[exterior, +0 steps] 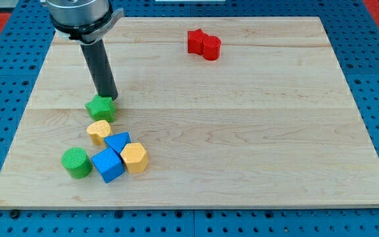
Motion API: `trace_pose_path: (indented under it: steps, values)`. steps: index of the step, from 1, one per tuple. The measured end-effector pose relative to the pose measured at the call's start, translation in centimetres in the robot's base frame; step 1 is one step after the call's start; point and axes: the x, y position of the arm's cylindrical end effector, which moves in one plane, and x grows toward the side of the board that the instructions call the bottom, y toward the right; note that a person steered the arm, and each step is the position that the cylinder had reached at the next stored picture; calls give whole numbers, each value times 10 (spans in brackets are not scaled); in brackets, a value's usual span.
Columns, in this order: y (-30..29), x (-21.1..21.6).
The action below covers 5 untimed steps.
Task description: Drag the green star into the left side of the yellow heart
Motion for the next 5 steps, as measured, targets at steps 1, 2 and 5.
trace_pose_path:
  steps: [1,2,5]
  values:
    - [-25,6]
    - [-33,7]
    - [-29,38]
